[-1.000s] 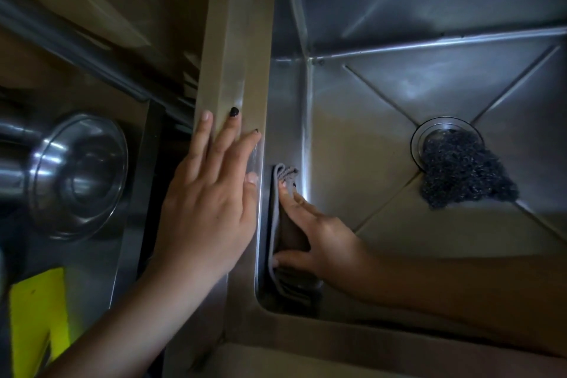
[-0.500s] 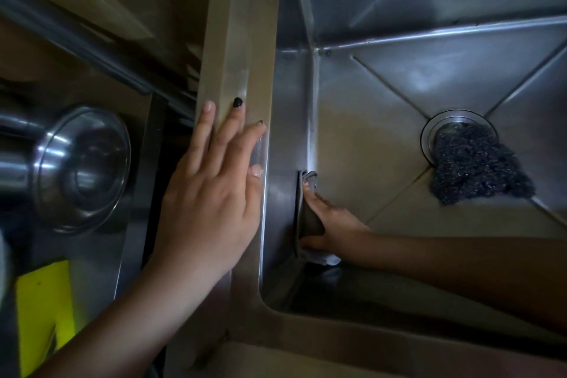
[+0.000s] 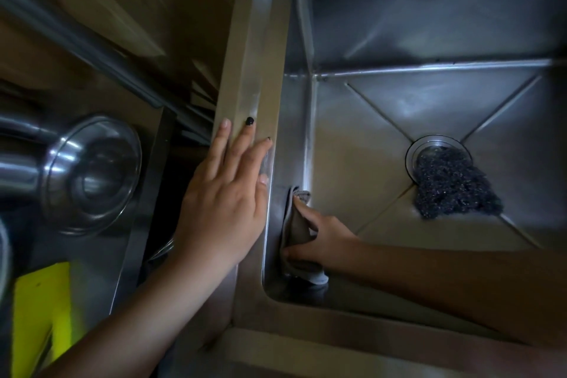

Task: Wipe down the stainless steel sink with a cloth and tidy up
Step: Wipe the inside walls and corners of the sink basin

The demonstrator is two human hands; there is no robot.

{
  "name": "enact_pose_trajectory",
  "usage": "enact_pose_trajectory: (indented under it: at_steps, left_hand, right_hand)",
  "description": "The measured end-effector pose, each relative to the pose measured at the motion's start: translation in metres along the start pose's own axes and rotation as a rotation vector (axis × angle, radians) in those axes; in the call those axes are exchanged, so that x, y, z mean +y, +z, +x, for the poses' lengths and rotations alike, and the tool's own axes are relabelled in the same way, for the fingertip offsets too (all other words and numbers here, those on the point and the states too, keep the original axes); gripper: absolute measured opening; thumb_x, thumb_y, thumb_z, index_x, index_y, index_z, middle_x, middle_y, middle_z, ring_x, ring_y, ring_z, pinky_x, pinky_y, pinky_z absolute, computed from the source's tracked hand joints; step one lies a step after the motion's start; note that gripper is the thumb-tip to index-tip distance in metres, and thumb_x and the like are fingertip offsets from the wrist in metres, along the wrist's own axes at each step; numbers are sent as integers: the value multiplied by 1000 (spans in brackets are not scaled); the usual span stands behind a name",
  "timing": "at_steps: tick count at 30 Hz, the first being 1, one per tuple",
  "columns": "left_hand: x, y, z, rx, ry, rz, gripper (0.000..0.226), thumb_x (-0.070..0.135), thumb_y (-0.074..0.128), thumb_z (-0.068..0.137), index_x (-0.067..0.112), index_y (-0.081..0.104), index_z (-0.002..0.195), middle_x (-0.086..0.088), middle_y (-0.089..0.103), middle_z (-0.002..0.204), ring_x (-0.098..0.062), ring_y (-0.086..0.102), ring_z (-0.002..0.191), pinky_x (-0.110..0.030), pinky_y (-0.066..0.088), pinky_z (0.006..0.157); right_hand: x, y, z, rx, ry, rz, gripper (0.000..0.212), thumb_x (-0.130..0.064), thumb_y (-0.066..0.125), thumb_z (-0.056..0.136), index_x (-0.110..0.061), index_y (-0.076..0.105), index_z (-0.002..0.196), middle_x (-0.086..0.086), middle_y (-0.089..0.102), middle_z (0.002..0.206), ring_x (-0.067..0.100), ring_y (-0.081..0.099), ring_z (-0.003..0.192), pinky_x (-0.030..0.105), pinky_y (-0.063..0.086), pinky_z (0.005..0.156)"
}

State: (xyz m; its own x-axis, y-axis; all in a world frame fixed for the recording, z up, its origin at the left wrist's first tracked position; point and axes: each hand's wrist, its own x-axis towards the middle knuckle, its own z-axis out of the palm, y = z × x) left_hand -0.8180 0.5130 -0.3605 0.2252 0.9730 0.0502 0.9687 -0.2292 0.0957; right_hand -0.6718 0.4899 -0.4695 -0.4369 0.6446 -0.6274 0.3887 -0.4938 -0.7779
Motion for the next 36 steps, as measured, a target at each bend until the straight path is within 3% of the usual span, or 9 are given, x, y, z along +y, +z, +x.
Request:
enact_pose_trajectory:
  at_steps: [5, 10, 14, 18, 25, 27, 31, 34, 36]
  left_hand:
    - [0, -1, 0, -5, -15, -3, 48, 26, 27, 91, 12, 47, 132, -8, 37, 145, -29, 20, 140, -40, 21, 110]
    - [-2, 1, 0, -16, 8, 9, 47, 26, 28, 91, 12, 48, 132, -9, 39, 144, -31, 22, 139, -42, 22, 110]
    - [-3, -1, -1, -20, 13, -13, 48, 28, 25, 92, 13, 49, 130, -9, 40, 144, -29, 22, 139, -39, 15, 109]
    - [-3, -4, -1, -15, 17, -52, 49, 29, 23, 93, 13, 50, 130, -9, 41, 143, -29, 22, 139, -38, 14, 110]
    - [-6, 1, -1, -13, -10, -153, 42, 24, 35, 93, 16, 49, 132, -6, 37, 146, -25, 18, 141, -40, 24, 111]
    - [-7, 3, 0, -16, -16, -175, 46, 28, 30, 91, 16, 49, 132, -4, 36, 147, -23, 16, 141, -40, 23, 111]
    - [-11, 5, 0, -45, -45, -267, 42, 29, 31, 95, 21, 46, 134, 2, 29, 150, -16, 6, 143, -39, 21, 111]
    - [-14, 1, 1, -86, -67, -380, 39, 29, 36, 96, 23, 45, 133, 5, 25, 151, -11, 2, 142, -40, 19, 113]
    - [-15, -4, 3, -98, -79, -492, 36, 26, 40, 95, 21, 48, 131, 5, 27, 151, -10, 2, 142, -35, 14, 114]
  right_hand:
    - [-27, 3, -25, 27, -41, -5, 101, -27, 83, 66, -33, 22, 146, -6, 51, 134, 11, 52, 117, 27, 42, 103]
    - [-46, 7, -46, 106, -102, 88, 92, -21, 83, 65, -28, 33, 143, -10, 56, 125, 0, 53, 109, 5, 37, 90]
    - [-59, 6, -57, 196, -104, 147, 79, -13, 81, 69, -24, 43, 138, -2, 59, 125, 8, 55, 113, 22, 40, 103]
    - [-62, 3, -71, 205, -105, 243, 69, -2, 76, 72, -18, 50, 134, 5, 65, 116, 12, 61, 103, 25, 46, 97]
    - [-64, 1, -82, 315, -138, 267, 70, 3, 71, 75, -17, 45, 137, 7, 62, 121, 17, 59, 111, 34, 47, 100]
    - [-64, 2, -83, 349, -151, 302, 68, 6, 70, 75, -17, 48, 135, 5, 63, 118, 13, 62, 107, 31, 50, 95]
    - [-71, 5, -89, 434, -198, 241, 59, 5, 71, 74, -29, 54, 119, -6, 64, 108, -6, 62, 93, 12, 49, 80]
    - [-79, 10, -98, 505, -207, 241, 55, 5, 68, 77, -33, 53, 115, -2, 63, 113, 9, 61, 106, 25, 49, 92]
    - [-87, 14, -102, 593, -219, 238, 55, 5, 67, 78, -39, 53, 108, -11, 64, 107, 4, 61, 101, 24, 50, 91]
